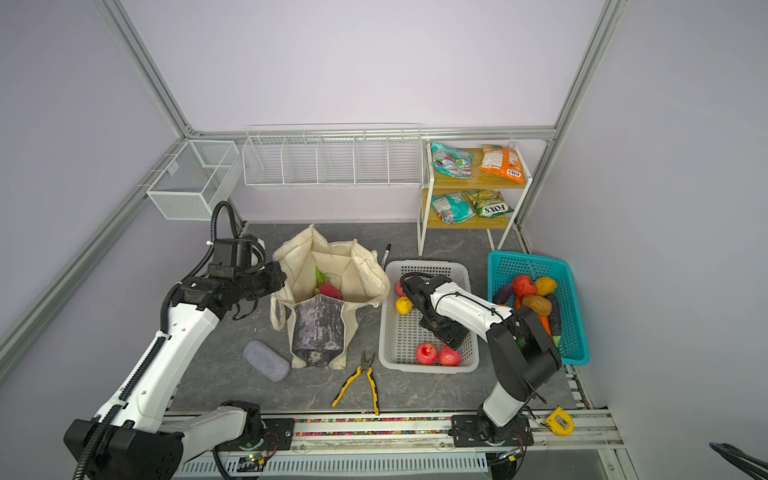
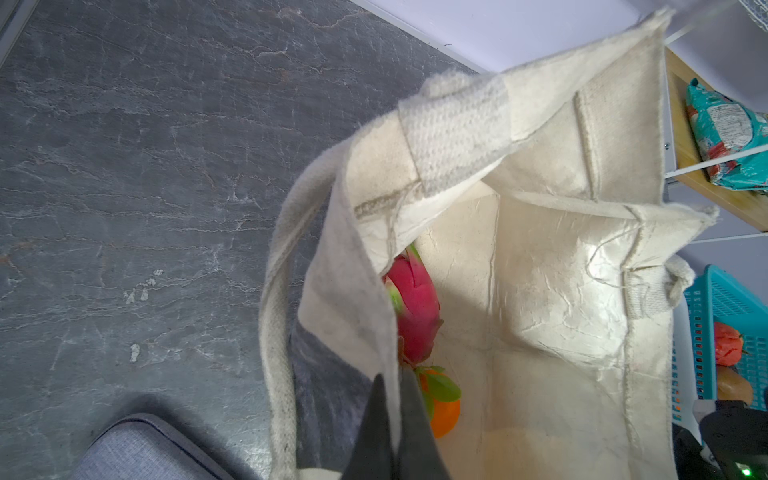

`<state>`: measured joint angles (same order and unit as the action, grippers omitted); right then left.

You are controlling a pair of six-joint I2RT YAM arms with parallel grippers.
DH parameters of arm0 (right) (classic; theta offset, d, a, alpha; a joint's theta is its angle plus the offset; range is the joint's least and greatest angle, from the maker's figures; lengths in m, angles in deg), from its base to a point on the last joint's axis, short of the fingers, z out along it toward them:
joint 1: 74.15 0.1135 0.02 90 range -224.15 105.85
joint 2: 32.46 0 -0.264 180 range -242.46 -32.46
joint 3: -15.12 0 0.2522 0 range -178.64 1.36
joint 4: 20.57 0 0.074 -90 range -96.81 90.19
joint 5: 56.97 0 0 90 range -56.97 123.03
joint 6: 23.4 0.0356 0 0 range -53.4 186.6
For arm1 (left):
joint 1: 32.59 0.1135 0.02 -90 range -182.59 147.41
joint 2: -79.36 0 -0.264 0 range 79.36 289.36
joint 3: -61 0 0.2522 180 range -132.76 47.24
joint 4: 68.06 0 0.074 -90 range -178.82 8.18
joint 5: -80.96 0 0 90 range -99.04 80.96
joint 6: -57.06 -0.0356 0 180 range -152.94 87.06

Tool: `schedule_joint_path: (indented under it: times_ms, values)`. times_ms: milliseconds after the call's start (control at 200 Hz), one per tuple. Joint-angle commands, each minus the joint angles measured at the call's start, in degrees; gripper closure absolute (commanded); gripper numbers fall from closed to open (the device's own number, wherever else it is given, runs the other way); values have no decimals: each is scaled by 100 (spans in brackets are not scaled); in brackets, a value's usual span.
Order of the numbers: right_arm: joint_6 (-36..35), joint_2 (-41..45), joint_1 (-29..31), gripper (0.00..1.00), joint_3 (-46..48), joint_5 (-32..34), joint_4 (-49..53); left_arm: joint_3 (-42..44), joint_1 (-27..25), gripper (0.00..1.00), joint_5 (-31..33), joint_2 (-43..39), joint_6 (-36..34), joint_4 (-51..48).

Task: Place the food into the grocery bag and tie it
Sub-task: 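Lower the right gripper onto a red apple in the white basket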

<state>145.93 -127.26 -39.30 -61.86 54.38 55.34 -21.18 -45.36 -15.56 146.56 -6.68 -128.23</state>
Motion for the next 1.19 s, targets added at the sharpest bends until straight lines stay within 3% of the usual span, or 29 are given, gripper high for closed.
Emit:
schedule_joint_path:
  times_ms: [0, 400, 990, 1190]
  values:
    - [186, -29, -37, 11, 3, 26, 150, -110, 3, 100, -16, -23, -19, -50]
    - [-123, -240, -117, 0, 71, 139, -319, -83, 3, 100, 11, -75, -20, -103]
    - [-216, -190, -110, 20, 310, -14, -689, 83, 3, 100, 37, -226, -6, -113]
    - [-237, -170, -111, 32, 319, 77, -678, 101, 3, 100, 46, -251, -5, -92]
